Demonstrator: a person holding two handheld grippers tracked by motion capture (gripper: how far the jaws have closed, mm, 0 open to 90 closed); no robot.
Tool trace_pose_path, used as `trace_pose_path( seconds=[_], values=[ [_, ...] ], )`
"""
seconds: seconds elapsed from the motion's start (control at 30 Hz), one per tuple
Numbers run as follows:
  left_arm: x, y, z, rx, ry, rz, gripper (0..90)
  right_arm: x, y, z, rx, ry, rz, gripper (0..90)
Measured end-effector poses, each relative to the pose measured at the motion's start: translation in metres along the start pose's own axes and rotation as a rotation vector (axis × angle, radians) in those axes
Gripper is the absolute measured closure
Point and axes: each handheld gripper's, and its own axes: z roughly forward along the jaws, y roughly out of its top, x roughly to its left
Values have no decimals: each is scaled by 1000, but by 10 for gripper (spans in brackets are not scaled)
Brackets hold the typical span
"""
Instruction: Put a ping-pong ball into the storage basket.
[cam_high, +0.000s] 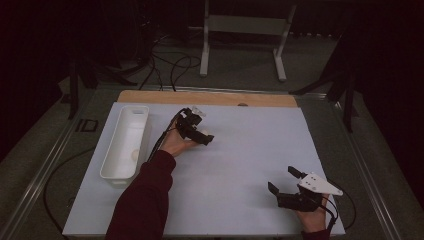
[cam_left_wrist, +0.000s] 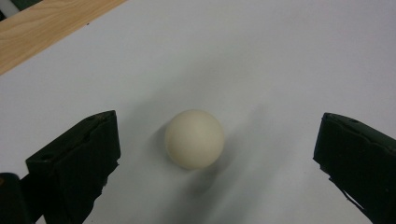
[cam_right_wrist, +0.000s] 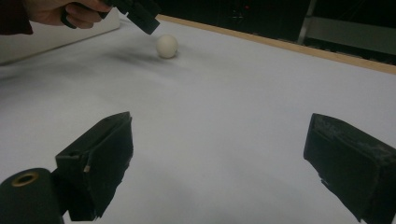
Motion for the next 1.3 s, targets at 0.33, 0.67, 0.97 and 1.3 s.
trace_pose_path(
  seconds=[0.33,0.67,0.97,1.3],
  values=[
    [3,-2,6,0,-3,-17,23,0,0,0,0,4,-2,80],
    [6,-3,11,26,1,-24,20,0,0,0,-1,4,1,80],
    [4,-3,16,46,-4,-18,75,0,0,0,-4,4,-1,80],
    [6,-5,22,89,-17,-39,181,-1,1,-1,-5,0,-2,81]
  ],
)
